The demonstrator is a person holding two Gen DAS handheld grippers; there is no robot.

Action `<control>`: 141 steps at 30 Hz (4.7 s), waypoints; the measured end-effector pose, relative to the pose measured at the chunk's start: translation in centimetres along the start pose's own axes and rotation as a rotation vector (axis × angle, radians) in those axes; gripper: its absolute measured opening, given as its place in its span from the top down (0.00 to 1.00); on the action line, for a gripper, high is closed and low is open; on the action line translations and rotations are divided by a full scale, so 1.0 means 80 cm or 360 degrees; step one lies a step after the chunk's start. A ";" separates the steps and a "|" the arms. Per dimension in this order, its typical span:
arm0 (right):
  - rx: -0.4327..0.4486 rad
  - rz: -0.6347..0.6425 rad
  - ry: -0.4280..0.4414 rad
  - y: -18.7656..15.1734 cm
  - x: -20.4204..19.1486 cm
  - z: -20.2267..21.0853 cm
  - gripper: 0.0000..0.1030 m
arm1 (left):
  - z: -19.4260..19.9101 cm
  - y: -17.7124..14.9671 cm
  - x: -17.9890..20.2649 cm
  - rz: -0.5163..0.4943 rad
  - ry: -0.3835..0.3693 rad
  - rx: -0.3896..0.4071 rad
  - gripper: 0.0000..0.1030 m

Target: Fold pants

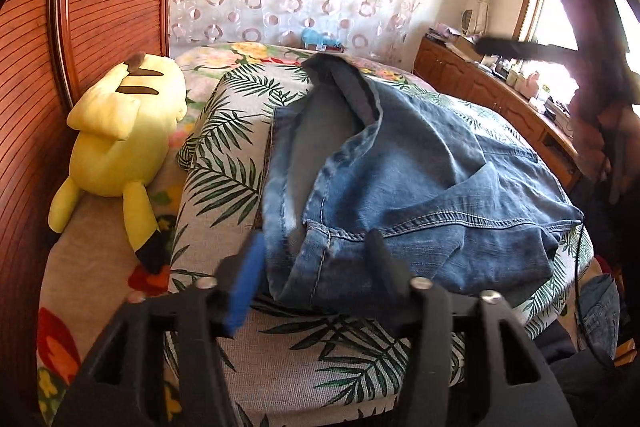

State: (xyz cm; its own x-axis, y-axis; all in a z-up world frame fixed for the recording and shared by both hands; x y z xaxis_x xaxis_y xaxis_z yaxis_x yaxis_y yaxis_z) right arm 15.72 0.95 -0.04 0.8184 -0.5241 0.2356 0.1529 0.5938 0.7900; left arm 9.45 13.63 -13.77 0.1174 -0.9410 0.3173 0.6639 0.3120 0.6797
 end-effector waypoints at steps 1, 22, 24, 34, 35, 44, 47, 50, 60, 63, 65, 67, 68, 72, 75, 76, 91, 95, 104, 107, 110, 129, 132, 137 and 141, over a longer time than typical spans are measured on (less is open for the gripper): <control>-0.0007 -0.0001 -0.0018 -0.010 0.002 0.010 0.44 | 0.000 0.001 0.000 0.0001 0.0004 0.0005 0.37; -0.0279 -0.0176 -0.0042 -0.189 -0.048 0.070 0.52 | -0.004 0.042 0.043 -0.0118 -0.0028 0.0116 0.34; -0.0284 -0.0184 -0.0048 -0.197 -0.047 0.066 0.52 | -0.016 0.055 0.051 -0.0149 -0.0043 0.0107 0.36; -0.0215 -0.0292 -0.0098 -0.199 -0.001 0.065 0.52 | -0.085 0.108 0.056 -0.0209 -0.0001 -0.0021 0.49; -0.0203 -0.0296 -0.0110 -0.197 0.007 0.062 0.52 | -0.090 0.108 0.055 -0.0207 0.0009 -0.0040 0.51; -0.0191 -0.0396 -0.0126 -0.154 0.076 0.015 0.52 | -0.107 0.105 0.058 -0.0210 -0.0009 -0.0127 0.95; -0.0217 -0.0431 -0.0099 -0.144 0.087 -0.011 0.52 | -0.090 0.116 0.062 -0.0223 -0.0006 -0.0049 0.96; -0.0234 -0.0473 -0.0097 -0.135 0.098 -0.034 0.53 | -0.070 0.130 0.060 -0.0212 -0.0003 0.0026 0.97; -0.0221 -0.0419 -0.0113 -0.114 0.092 -0.050 1.00 | -0.049 0.141 0.053 -0.0201 -0.0010 0.0088 0.97; -0.0134 -0.0369 -0.0146 -0.100 0.086 -0.032 1.00 | -0.044 0.144 0.049 -0.0170 -0.0029 0.0119 0.97; -0.0042 -0.0335 -0.0171 -0.086 0.083 -0.014 1.00 | -0.037 0.145 0.047 -0.0155 -0.0041 0.0138 0.97; 0.0027 -0.0312 -0.0185 -0.071 0.081 0.003 1.00 | -0.033 0.145 0.049 -0.0162 -0.0050 0.0145 0.97; 0.0035 -0.0306 -0.0177 -0.067 0.080 0.007 1.00 | -0.033 0.145 0.050 -0.0168 -0.0048 0.0147 0.97; -0.0034 -0.0324 -0.0165 -0.080 0.085 -0.007 1.00 | -0.035 0.141 0.052 -0.0189 -0.0041 0.0140 0.97; -0.0154 -0.0359 -0.0176 -0.104 0.089 -0.032 0.90 | -0.038 0.138 0.049 -0.0190 -0.0038 0.0131 0.97; -0.0172 -0.0369 -0.0164 -0.109 0.088 -0.037 0.82 | -0.039 0.137 0.049 -0.0189 -0.0039 0.0129 0.97; -0.0317 -0.0494 -0.0064 -0.129 0.086 -0.084 0.96 | -0.054 0.121 0.051 -0.0209 -0.0030 0.0071 0.97; -0.0207 -0.0425 -0.0115 -0.114 0.080 -0.065 0.98 | -0.049 0.123 0.049 -0.0186 -0.0030 0.0106 0.97; 0.0169 -0.0216 -0.0228 -0.041 0.058 0.019 0.98 | 0.011 0.155 0.029 -0.0048 -0.0055 0.0348 0.97; 0.0259 -0.0204 -0.0214 -0.029 0.050 0.041 0.98 | 0.033 0.161 0.028 -0.0036 -0.0073 0.0408 0.97; 0.0198 -0.0149 -0.0216 -0.030 0.043 0.042 0.98 | 0.055 0.166 0.030 -0.0041 -0.0101 0.0461 0.97; 0.0427 -0.0125 -0.0134 -0.010 0.031 0.086 0.98 | 0.066 0.171 0.019 -0.0032 -0.0085 0.0483 0.97; 0.0441 -0.0062 -0.0130 -0.006 0.023 0.094 0.98 | 0.082 0.173 0.019 -0.0033 -0.0102 0.0529 0.97; 0.0482 -0.0043 -0.0110 0.000 0.025 0.106 0.98 | 0.105 0.174 0.023 -0.0039 -0.0127 0.0593 0.97; 0.0390 -0.0061 -0.0174 -0.017 0.049 0.082 0.98 | 0.083 0.173 0.023 -0.0051 -0.0101 0.0531 0.97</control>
State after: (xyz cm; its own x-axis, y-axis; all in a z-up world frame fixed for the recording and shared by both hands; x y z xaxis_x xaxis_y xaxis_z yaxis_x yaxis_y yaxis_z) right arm 15.09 -5.91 3.52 0.7479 -0.6142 0.2521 0.0330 0.4136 0.9099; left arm 13.93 17.12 0.64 0.0474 -0.9443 0.3257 0.3871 0.3179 0.8655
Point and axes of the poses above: each gripper's, at about its wrist camera, not at the fingertips, and z roughly against the way its jaws point, x to its right, y to its top, the point moved 8 cm from there along -z, roughly the way its jaws point, and after that the axes turned 10 degrees about z, right-handed, at the moved point
